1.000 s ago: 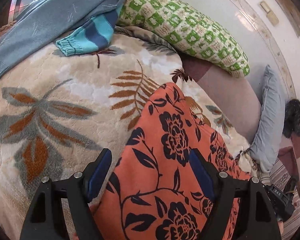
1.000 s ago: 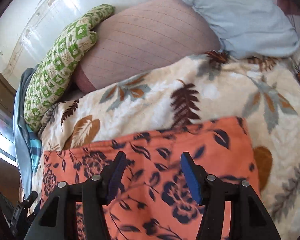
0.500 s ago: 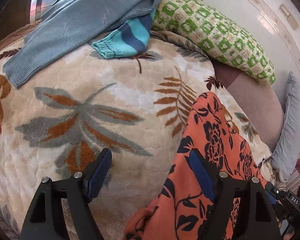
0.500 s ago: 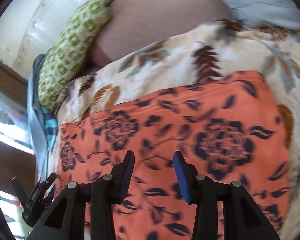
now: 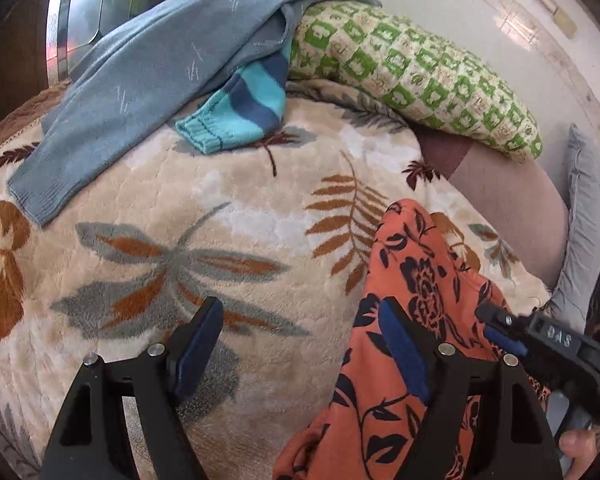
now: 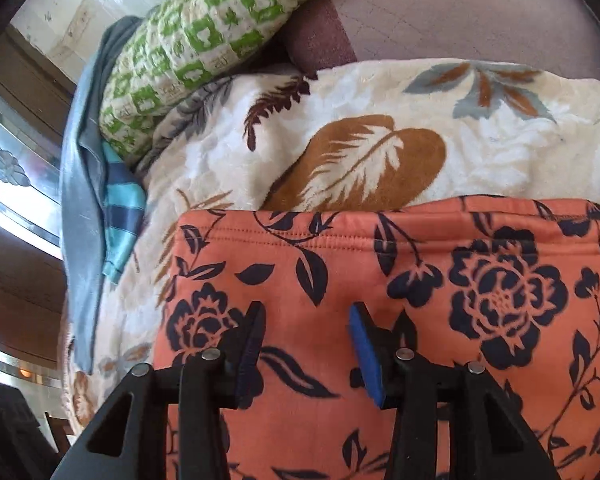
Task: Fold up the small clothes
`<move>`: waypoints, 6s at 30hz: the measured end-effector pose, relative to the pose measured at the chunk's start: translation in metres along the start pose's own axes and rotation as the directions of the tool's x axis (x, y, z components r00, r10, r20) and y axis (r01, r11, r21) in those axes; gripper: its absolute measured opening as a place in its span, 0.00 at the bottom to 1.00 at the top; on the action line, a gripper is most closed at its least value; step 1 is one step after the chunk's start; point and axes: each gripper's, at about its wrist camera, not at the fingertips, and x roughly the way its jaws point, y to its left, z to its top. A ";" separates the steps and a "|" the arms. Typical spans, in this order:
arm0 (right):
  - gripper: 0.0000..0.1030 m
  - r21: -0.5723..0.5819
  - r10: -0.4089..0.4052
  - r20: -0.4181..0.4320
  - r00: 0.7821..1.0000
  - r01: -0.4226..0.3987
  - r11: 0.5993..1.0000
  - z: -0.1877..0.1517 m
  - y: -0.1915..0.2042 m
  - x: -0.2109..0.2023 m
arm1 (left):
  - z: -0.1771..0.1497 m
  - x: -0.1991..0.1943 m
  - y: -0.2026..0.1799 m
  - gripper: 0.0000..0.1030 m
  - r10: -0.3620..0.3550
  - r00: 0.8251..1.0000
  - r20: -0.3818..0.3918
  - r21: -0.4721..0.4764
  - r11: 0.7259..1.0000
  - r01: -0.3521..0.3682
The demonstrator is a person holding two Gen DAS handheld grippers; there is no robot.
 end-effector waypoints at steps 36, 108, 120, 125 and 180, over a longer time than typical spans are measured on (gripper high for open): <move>0.35 0.112 0.055 0.055 0.997 -0.060 0.992 -0.146 -0.132 -0.109 | -0.079 -0.006 -0.084 0.81 0.144 0.989 -0.044 0.403 0.908 -0.114; 0.19 0.496 -0.029 0.262 0.965 -0.109 0.861 -0.217 -0.239 -0.224 | -0.109 -0.037 0.029 0.47 -0.202 0.966 -0.162 -0.168 0.970 0.175; 0.52 0.433 -0.142 0.418 0.897 -0.059 0.900 -0.204 -0.220 -0.281 | -0.098 -0.036 0.023 0.37 -0.241 0.966 -0.091 -0.148 0.963 0.226; 0.31 0.158 -0.006 0.279 0.960 -0.040 0.987 -0.162 -0.130 -0.215 | -0.097 -0.036 0.023 0.34 -0.246 0.966 -0.085 -0.147 0.962 0.232; 0.74 0.470 0.341 0.271 0.900 -0.433 0.769 -0.126 -0.271 -0.212 | -0.160 -0.094 -0.187 0.61 -0.151 0.989 0.009 0.585 0.803 0.117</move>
